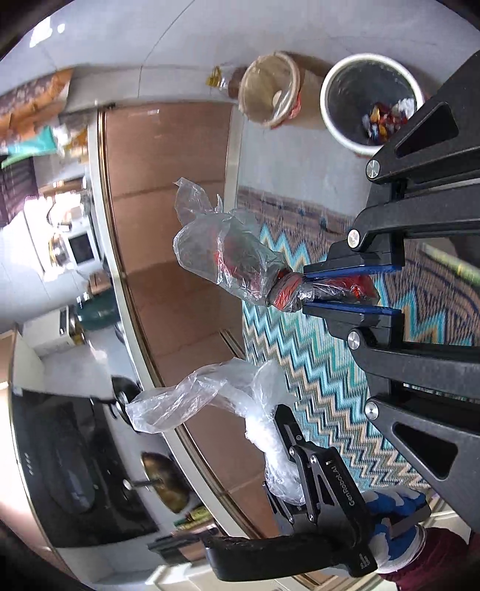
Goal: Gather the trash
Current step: 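Carry the clear bag and bottle over the white bucket, then open both tools to drop the bag and bottle into the bucket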
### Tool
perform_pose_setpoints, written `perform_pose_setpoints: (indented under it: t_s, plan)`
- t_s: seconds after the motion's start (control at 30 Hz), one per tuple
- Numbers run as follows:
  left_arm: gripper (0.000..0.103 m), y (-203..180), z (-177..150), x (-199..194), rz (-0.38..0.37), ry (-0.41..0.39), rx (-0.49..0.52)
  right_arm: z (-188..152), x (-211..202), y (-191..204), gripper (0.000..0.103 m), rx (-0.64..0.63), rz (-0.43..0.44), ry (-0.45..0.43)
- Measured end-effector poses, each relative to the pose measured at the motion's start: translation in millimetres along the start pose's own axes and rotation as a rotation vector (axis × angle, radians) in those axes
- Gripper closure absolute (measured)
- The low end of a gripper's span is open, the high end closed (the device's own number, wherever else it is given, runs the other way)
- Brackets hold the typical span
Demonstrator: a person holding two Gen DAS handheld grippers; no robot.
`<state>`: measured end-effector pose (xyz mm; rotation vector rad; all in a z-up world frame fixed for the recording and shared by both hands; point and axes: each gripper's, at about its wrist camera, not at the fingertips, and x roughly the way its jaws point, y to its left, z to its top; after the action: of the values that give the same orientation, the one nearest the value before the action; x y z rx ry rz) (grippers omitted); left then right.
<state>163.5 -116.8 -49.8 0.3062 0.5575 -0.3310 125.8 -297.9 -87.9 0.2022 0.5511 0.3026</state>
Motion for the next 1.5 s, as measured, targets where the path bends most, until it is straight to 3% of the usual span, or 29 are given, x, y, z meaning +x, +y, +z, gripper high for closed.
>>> perform_pose_setpoints:
  t_s: [0.4, 0.77, 0.97, 1.1, 1.2, 1.27, 1.37, 1.5]
  plan:
    - [0.065, -137.6, 43.4, 115.8, -0.179, 0.154, 0.151, -14.3, -5.7, -134.0, 0.090, 0.140, -0.178, 0.043]
    - [0.063, -213.6, 43.6, 254.1, -0.271, 0.385, 0.161, -33.0, 69.4, -244.1, 0.090, 0.252, -0.300, 0.203]
    - [0.063, -230.8, 35.7, 300.2, -0.273, 0.440, 0.158, -42.6, 112.3, -274.5, 0.089, 0.271, -0.341, 0.277]
    - [0.058, -236.7, 31.7, 320.2, -0.290, 0.461, 0.128, -52.4, 130.3, -298.0, 0.089, 0.288, -0.362, 0.312]
    - [0.048, -240.5, 30.7, 326.8, -0.302, 0.460, 0.112, -54.4, 135.0, -306.4, 0.088, 0.292, -0.380, 0.327]
    - [0.041, -243.4, 31.3, 326.4, -0.322, 0.449, 0.107, -56.3, 137.0, -308.2, 0.073, 0.294, -0.391, 0.332]
    - [0.035, -245.6, 33.2, 321.5, -0.348, 0.430, 0.101, -57.7, 133.4, -312.2, 0.060, 0.303, -0.407, 0.329]
    - [0.035, -248.0, 38.7, 302.3, -0.368, 0.384, 0.103, -58.3, 125.7, -312.2, 0.054, 0.313, -0.423, 0.314]
